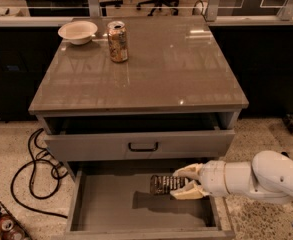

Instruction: Place rxbar chocolate into middle drawer

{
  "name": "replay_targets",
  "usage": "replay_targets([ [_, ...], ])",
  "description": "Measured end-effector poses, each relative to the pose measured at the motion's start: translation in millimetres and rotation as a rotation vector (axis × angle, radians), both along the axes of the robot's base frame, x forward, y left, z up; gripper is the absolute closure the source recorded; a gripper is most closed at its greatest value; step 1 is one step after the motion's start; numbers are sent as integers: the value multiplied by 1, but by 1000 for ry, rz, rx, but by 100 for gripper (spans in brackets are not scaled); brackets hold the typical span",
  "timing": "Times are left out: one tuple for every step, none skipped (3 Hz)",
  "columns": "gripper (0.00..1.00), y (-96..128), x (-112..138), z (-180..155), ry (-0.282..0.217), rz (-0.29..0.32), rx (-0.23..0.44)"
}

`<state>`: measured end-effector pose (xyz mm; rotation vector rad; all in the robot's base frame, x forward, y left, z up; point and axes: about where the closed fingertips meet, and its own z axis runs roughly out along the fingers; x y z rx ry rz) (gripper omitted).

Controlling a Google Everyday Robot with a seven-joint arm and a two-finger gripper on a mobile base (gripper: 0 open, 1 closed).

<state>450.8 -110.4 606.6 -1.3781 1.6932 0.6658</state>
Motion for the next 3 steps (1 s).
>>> replay_targets([
  [100, 26, -8, -39, 18, -3, 38],
  [100, 52, -9, -72, 36, -15, 37],
  [100, 75, -6, -100, 56, -34, 3],
])
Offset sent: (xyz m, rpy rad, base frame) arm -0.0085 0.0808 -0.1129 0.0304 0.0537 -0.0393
